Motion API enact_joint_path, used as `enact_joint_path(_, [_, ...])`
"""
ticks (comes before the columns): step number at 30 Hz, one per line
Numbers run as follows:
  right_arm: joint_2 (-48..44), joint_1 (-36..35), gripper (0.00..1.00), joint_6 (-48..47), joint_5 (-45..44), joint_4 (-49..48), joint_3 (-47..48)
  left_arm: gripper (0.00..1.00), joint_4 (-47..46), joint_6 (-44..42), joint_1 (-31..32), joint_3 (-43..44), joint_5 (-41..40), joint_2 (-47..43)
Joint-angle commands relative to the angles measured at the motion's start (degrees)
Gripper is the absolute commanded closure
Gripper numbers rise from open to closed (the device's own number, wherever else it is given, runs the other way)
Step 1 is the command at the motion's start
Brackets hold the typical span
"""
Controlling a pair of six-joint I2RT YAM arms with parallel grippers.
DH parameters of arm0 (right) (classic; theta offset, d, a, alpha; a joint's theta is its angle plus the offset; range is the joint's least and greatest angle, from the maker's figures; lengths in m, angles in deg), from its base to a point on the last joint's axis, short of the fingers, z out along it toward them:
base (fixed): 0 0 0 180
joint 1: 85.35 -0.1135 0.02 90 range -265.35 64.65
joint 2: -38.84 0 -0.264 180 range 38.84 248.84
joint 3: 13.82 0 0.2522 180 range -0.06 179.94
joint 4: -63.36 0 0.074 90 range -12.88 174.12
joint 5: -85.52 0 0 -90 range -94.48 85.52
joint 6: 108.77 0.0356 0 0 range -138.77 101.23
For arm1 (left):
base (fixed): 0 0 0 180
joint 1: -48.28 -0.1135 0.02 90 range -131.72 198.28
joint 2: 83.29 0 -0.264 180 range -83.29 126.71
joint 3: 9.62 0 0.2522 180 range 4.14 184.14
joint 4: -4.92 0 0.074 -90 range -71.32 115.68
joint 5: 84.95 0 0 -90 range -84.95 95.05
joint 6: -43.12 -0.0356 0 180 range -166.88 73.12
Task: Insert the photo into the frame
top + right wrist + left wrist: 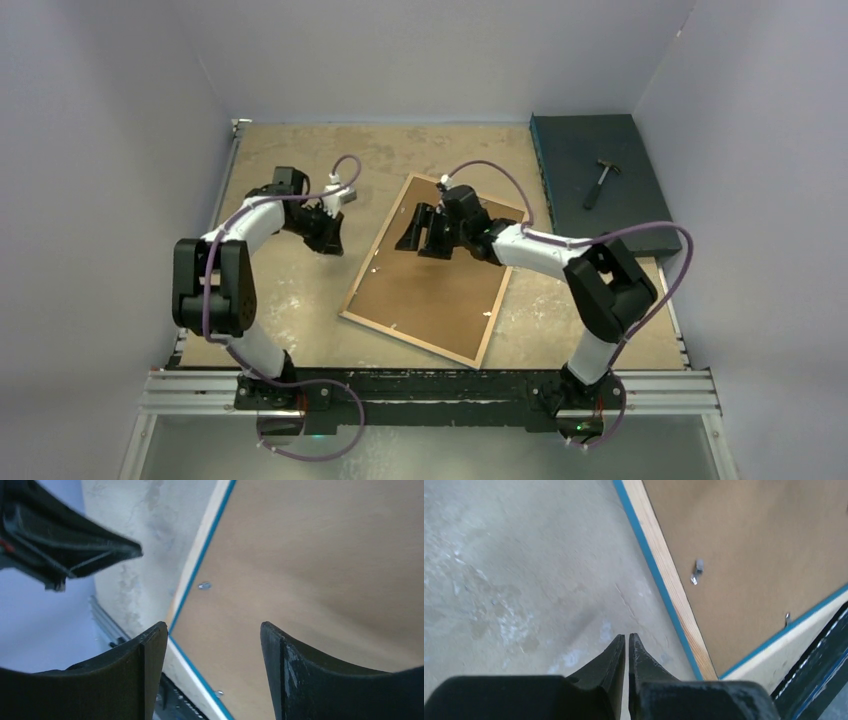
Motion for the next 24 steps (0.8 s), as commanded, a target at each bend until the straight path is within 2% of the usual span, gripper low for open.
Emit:
enact_joint_path(1, [4.2, -4.5, 0.30, 13.7, 3.4, -10.8, 0.3, 0.94, -1.7, 6.6, -1.3, 3.5, 9.9, 5.5])
enact_joint_path(9, [12.9, -10.3, 0.31, 18.0, 4.2, -12.9, 5.0, 0.92, 1.7, 0.4, -0.7, 3.7, 14.1, 9.3])
enact_joint_path(19, [16.1, -10.4, 0.35, 17.2, 0.4, -12.0, 7.8, 0.91, 6.0, -6.1, -0.6, 2.8, 17.9, 11.0])
enact_joint_path(24, [17.0, -10.4, 0.37, 16.2, -0.9, -11.4, 8.7, 0.89, 5.5, -6.3, -0.3, 2.4, 17.3, 11.1])
